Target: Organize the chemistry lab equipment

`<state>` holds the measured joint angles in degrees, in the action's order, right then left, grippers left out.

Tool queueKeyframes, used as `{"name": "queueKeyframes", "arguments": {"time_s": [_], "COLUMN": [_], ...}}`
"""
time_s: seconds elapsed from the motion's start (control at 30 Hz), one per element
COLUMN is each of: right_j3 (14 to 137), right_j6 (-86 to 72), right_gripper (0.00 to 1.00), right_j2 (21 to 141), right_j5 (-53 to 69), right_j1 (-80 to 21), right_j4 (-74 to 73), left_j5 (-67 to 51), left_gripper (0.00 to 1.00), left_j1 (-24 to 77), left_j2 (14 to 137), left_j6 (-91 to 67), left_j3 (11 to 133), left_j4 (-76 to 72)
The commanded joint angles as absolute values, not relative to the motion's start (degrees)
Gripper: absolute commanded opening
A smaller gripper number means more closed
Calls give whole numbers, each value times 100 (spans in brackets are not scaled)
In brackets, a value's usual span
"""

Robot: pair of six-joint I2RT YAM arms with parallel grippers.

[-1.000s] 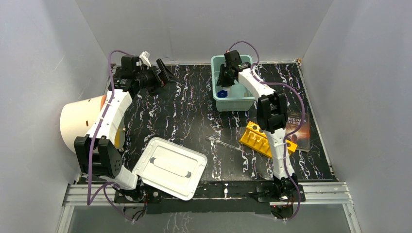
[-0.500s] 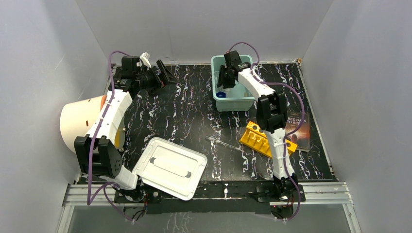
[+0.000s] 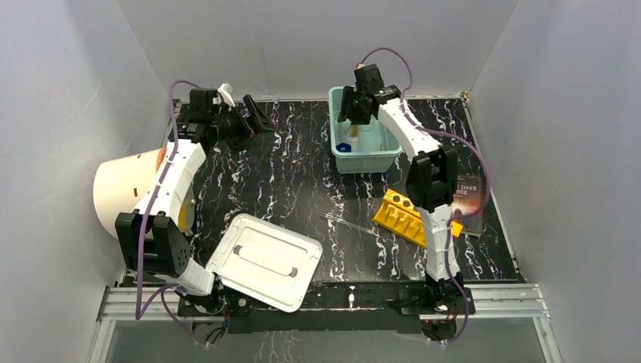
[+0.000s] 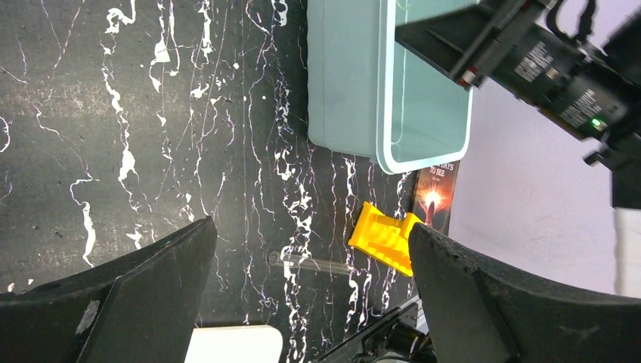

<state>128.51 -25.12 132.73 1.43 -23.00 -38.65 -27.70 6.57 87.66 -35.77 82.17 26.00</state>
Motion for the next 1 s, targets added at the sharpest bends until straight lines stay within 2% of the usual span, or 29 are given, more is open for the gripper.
{"name": "queueKeyframes", "arguments": {"time_s": [0.0, 0.1, 0.27, 0.43, 0.57, 0.73, 0.97], "right_j3": [12145, 11250, 9733, 9078, 8737, 8290, 8076], "right_j6": [-2269, -1956, -1238, -704, -427, -80, 527], "right_gripper": [58, 60, 69, 72, 72, 72, 62], "right_j2": [12142, 11435, 10019, 9287, 9005, 8947, 9309], "right_j5": [87, 396, 981, 1228, 914, 445, 352], "right_j1": [-2310, -2310, -2428, -2819, -3388, -4324, -5227], "right_j4": [-3741, -3388, -2547, -2721, -3006, -3074, -2980], "left_j5": [-2767, -2759, -2704, -2725, -2672, -2053, -1333], "left_gripper": [98, 98, 98, 98, 98, 98, 98], "left_j1": [668, 668, 675, 714, 772, 773, 775], "left_j2": [8704, 8755, 8890, 9049, 9126, 9121, 9039], "left_j6": [-3497, -3490, -3562, -3655, -3712, -3872, -4134], "left_j3": [8384, 8416, 8446, 8419, 8417, 8439, 8491], "left_j4": [2706, 2705, 2699, 2701, 2708, 3003, 3488]}}
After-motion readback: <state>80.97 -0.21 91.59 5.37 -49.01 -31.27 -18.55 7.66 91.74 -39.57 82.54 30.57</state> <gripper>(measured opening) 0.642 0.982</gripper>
